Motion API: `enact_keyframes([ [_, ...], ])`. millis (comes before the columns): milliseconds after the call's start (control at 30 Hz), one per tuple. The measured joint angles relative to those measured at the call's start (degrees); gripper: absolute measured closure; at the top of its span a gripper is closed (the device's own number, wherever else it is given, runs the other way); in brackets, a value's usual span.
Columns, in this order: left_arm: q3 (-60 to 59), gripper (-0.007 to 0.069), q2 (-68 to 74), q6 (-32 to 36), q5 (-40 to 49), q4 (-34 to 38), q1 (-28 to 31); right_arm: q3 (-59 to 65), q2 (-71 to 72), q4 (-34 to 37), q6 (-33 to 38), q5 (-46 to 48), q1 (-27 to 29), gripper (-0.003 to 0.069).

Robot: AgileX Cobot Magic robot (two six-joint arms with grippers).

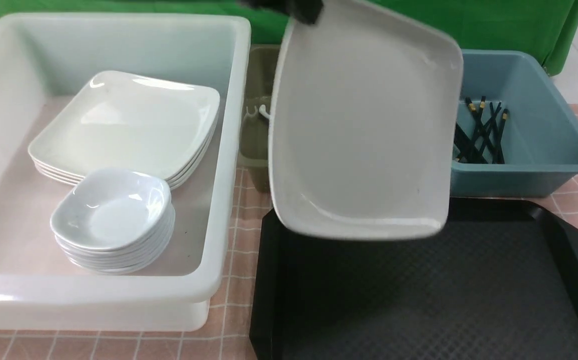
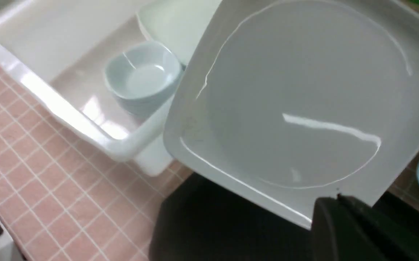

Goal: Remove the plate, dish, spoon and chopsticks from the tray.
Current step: Use the left arm to put the plate into the large storage box on the left

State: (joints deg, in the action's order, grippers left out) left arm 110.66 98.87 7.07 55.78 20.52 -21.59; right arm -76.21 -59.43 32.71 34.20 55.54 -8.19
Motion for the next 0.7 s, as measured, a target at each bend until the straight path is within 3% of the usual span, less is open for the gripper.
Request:
enact_keyframes([
  [200, 0.2, 0.0613, -3.9, 2.6, 2.4, 9.1, 16.4, -3.2, -4.2, 5.7, 3.6, 0.3, -1.9, 0.0629],
  [300, 0.2, 0.0613, -4.3, 4.8, 3.9, 13.8, 27.8, -6.8, -7.8, 5.6, 4.0, 0.1, -7.8, 0.0629],
  [567, -7.1, 0.0609, -4.6, 6.0, -0.9, 20.7, 47.4, -18.6, -18.9, -7.8, -4.5, -2.6, -23.9, 0.0629],
  [700, -16.8, 0.0606, -4.6, 7.9, -9.8, 26.1, 51.3, -23.4, -23.4, -11.7, -7.2, -3.1, -27.7, 0.0629],
])
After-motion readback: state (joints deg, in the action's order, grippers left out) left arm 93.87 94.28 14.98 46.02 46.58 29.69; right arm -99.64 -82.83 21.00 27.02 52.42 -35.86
